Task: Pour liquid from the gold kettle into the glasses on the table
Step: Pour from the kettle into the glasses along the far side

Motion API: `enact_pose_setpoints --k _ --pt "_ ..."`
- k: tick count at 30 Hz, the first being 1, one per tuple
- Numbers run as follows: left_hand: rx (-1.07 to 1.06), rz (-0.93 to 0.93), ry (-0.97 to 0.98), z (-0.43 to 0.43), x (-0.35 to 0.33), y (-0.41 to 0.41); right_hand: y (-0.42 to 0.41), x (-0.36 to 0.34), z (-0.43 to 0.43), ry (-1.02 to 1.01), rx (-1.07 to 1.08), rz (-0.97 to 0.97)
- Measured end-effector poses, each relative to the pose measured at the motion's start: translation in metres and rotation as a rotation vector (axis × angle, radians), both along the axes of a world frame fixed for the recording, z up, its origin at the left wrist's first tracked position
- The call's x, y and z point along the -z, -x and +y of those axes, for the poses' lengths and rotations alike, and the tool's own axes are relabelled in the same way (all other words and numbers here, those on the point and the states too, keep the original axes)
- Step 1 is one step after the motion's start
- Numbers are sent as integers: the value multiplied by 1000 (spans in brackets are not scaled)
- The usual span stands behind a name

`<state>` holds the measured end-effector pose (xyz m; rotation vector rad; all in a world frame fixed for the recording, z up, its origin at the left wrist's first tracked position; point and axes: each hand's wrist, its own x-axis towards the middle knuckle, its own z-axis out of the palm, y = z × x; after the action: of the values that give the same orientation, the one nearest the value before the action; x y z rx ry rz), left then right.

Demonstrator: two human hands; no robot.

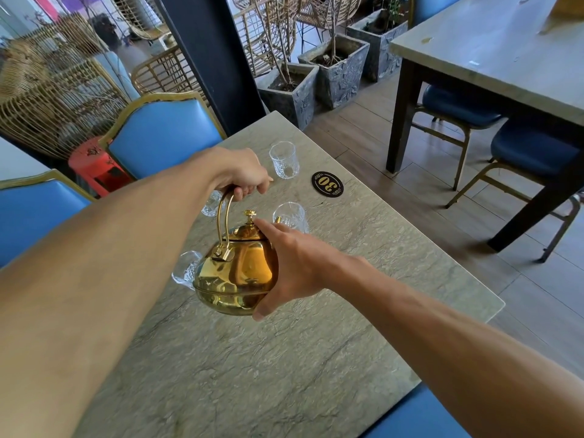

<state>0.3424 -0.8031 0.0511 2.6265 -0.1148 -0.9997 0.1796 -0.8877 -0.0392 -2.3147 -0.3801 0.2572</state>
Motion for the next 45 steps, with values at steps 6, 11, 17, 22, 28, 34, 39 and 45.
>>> enact_pose_setpoints --k 6,11,17,22,28,34,39,45 --pt "13 -1 -4 -1 0 -1 -1 -1 -1 -4 -7 -5" --pt "22 -1 -17 -1 -2 0 -2 -2 -3 4 -5 -5" --pt "13 -2 -25 -3 -2 -1 -1 -6 -4 -6 -11 10" --pt "13 -4 -30 -4 -3 0 -1 -9 -6 -5 -18 13" --pt "5 0 -27 -7 -5 1 0 -12 -7 -1 -19 6" --pt "6 6 -36 -9 -5 0 0 -16 -9 7 -27 15" --pt "15 20 -48 -9 -3 -2 0 -17 -11 0 -32 27" --pt "31 28 -59 -9 -1 -3 -1 -14 -13 5 -40 23"
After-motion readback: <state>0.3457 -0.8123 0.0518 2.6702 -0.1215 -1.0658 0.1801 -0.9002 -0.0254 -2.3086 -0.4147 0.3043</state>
